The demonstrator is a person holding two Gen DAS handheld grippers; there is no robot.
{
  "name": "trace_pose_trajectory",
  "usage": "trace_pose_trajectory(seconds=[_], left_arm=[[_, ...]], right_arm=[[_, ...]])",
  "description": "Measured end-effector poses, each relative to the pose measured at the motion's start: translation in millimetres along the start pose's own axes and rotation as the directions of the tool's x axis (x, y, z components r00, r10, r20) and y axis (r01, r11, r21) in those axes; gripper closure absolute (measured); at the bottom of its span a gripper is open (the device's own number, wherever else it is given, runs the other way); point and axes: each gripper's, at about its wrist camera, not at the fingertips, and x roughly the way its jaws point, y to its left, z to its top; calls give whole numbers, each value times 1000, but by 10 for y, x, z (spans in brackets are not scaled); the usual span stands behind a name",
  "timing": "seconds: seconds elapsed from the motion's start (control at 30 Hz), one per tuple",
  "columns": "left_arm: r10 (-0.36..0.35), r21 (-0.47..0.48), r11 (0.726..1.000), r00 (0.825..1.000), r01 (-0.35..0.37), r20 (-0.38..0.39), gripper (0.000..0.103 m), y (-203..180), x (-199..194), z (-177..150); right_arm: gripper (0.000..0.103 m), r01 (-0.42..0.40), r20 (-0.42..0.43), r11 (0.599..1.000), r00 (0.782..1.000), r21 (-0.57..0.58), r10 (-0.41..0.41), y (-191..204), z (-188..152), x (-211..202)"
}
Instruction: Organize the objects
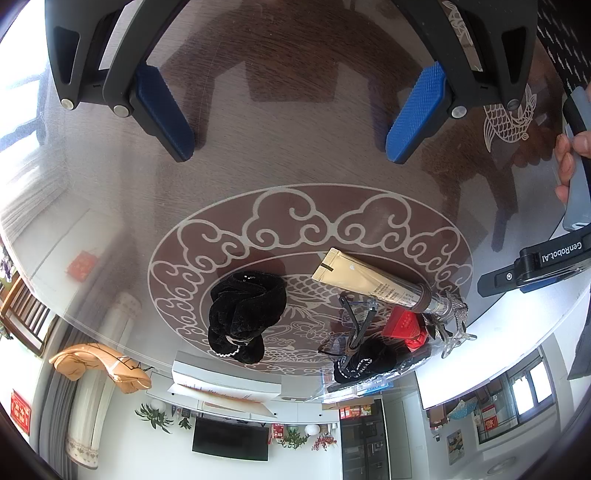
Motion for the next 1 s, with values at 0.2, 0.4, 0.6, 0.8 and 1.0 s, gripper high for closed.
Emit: trace_pose_trajectory(seconds=[0.2,0.4,0.6,0.8,1.0], left_arm=[[-26,42,999,996,23,84,0,-151,-336,-92],[78,59,995,988,-86,131,0,-215,-505,-213],[93,-88,992,994,-88,58,0,117,-475,-237],[-15,-290,957,1000,8,-21,0,524,-331,-321],[-46,-292,956,999,35,-30,0,493,-286,-340]], right_arm=[[0,0,0,1000,1000,0,0,-1,0,0],[0,0,0,1000,1000,0,0,-2,1,3],[0,-2,-2,1000,1000,-2,2,-2,4,3],[0,-3,-13,999,1000,-43,3,-163,302,21],[0,36,-1,998,999,56,-36,-509,1030,290]])
